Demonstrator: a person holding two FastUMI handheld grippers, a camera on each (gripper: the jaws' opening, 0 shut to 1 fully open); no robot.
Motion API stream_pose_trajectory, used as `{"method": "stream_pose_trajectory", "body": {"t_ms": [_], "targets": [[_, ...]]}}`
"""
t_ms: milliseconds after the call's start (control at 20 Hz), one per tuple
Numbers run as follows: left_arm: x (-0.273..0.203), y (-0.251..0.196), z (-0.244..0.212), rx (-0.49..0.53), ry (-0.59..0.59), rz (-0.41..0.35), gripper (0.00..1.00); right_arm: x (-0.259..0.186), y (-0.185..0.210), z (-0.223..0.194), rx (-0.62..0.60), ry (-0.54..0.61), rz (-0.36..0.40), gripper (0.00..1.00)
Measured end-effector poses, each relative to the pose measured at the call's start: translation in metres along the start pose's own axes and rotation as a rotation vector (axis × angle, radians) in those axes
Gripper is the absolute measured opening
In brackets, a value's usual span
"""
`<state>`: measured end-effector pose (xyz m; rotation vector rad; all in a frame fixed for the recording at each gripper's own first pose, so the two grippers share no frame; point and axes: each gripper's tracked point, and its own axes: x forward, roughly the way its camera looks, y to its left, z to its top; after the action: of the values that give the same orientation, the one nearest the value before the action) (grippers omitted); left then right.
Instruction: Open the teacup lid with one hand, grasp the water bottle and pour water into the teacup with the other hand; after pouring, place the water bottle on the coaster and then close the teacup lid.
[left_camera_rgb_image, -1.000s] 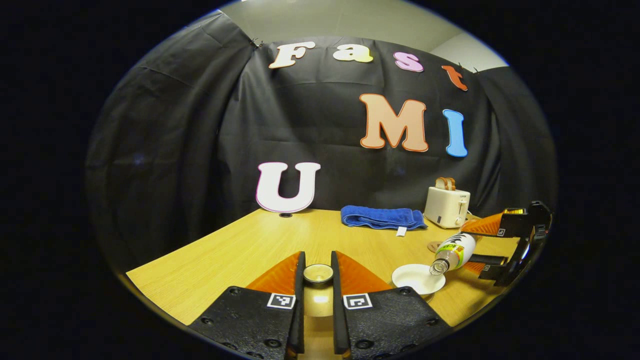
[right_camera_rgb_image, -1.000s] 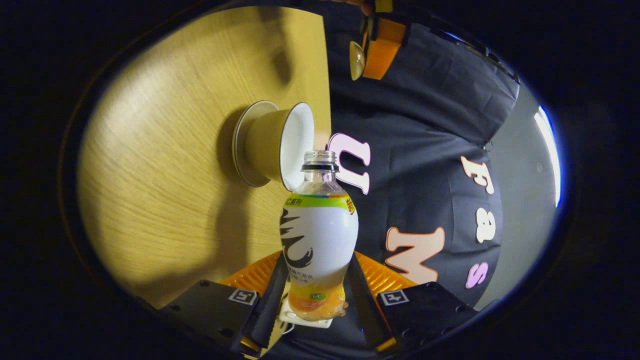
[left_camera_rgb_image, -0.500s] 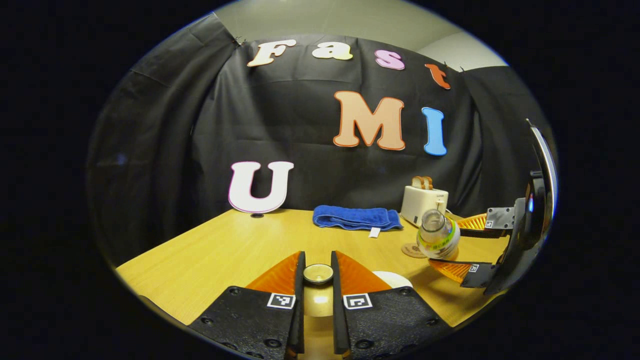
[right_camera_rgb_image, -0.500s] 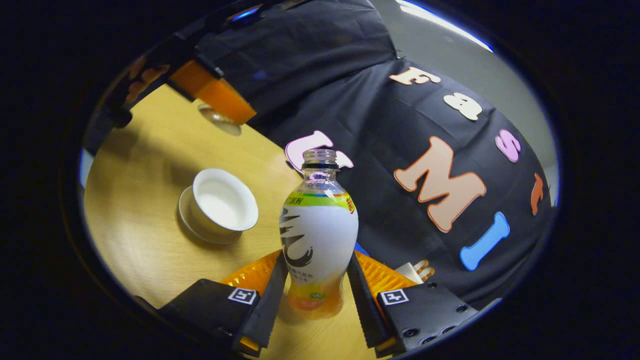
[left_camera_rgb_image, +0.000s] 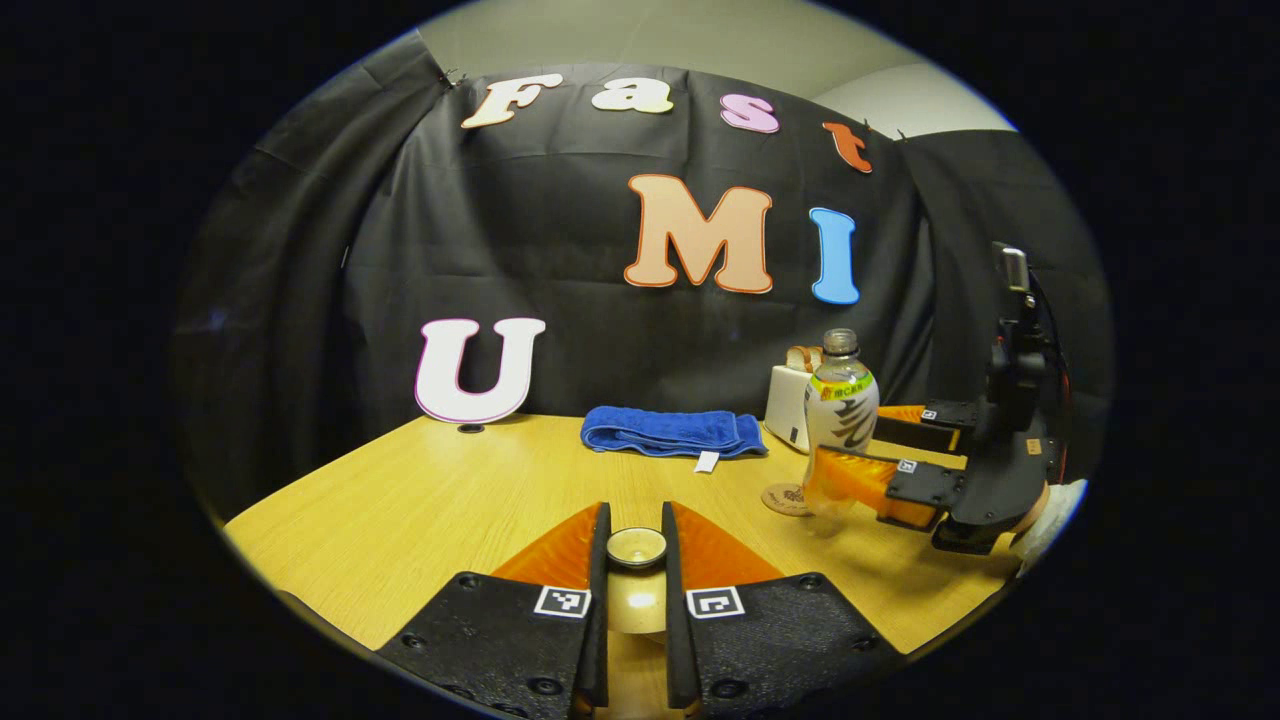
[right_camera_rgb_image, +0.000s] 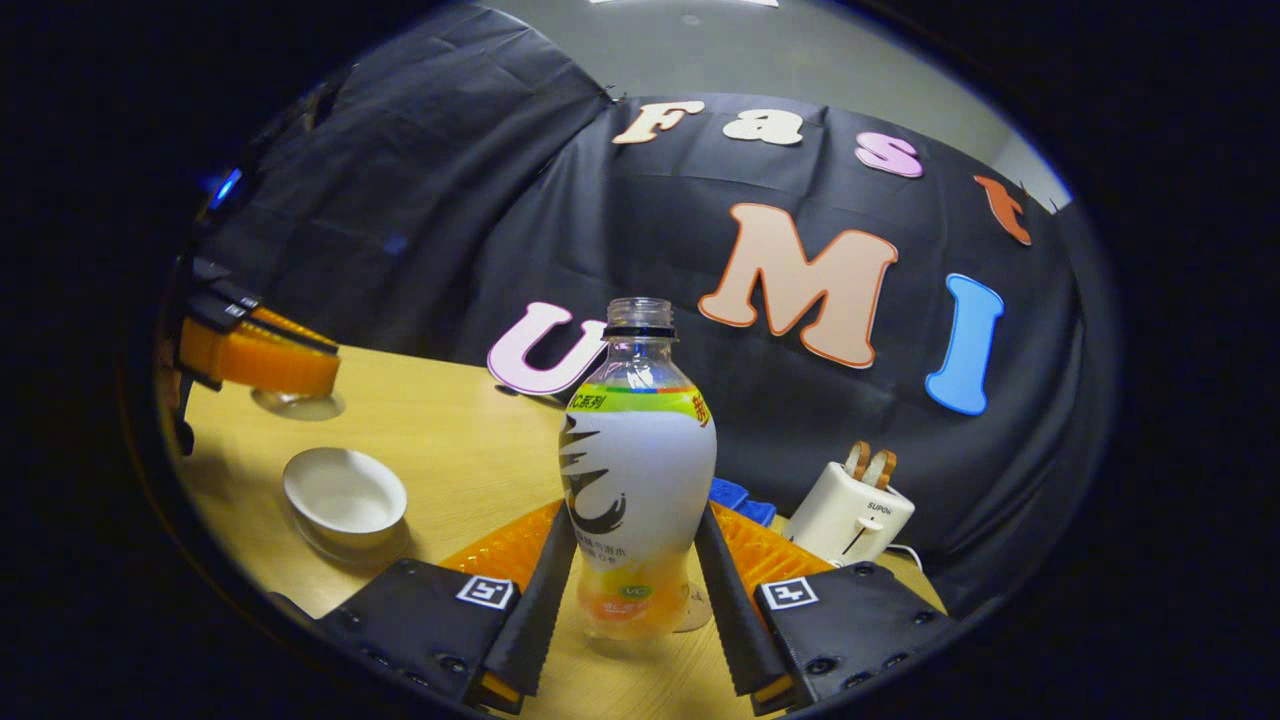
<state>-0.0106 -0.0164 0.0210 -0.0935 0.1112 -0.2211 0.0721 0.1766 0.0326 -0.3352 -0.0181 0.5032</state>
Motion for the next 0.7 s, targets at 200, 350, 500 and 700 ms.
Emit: {"method": "stream_pose_trajectory", "body": {"t_ms": [200,350,500,700], "targets": [[0.002,-0.009,-0.001,-0.004,0.009,-0.022,0.2,0.032,-0.027,-0.011,0.132,-0.001,-0.07,0.73],[0.002,-0.011,-0.002,0.005,0.014,-0.027,0.2,0.048,-0.033,-0.024,0.217,0.007,-0.102,0.75],[0.004,-0.014,-0.002,0.007,0.017,-0.032,0.2,0.063,-0.047,-0.032,0.26,0.005,-0.134,0.73],[0.005,-0.018,-0.003,0.01,0.018,-0.041,0.2,0.071,-0.059,-0.051,0.296,0.038,-0.164,0.73]]}}
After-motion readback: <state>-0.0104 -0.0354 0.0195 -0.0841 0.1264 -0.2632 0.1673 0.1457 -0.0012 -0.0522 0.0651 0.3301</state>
